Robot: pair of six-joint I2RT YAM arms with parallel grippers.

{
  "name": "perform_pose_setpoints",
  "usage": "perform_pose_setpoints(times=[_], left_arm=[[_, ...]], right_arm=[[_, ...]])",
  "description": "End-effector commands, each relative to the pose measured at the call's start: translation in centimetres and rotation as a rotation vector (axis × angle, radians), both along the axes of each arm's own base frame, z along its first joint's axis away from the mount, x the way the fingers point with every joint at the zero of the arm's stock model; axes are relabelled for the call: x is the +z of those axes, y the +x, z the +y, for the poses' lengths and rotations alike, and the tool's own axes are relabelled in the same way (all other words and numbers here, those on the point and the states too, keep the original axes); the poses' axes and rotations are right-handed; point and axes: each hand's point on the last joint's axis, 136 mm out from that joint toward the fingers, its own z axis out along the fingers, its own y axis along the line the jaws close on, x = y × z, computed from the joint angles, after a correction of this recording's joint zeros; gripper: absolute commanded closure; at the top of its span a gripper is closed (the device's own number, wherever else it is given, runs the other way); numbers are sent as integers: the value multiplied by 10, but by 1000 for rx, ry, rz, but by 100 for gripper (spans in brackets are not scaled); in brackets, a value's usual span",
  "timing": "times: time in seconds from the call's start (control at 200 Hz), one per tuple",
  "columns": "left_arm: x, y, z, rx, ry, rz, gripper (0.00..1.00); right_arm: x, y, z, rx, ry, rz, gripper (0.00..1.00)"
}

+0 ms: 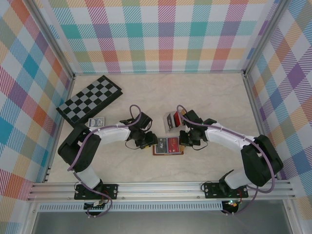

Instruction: Put the credit cards into the card holder

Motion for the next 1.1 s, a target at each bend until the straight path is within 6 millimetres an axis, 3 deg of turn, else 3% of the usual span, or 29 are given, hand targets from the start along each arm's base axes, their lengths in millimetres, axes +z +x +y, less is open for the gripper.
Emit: perform_pose_setpoints(times=[0.0, 0.21, 0.39, 0.645, 0.845, 1.095], left_arm=[[-8, -6, -7, -34, -12, 23, 64], [-10, -9, -10, -46, -10, 29, 78], [-8, -3, -15, -43, -25, 3, 81], [-7, -1, -15, -44, -18, -5, 82], [-5, 0, -17, -49, -22, -13, 85], [-4, 0, -17, -50, -25, -14, 87]], right_arm=[[-9, -2, 3, -4, 15, 13, 95], [3, 2, 8, -2, 47, -10, 95], [25, 3, 14, 18, 90, -41, 94], [39, 2, 10, 6, 86, -54, 93], [58, 2, 34, 62, 216, -64, 92], [54, 3, 50, 88, 273, -29, 92]])
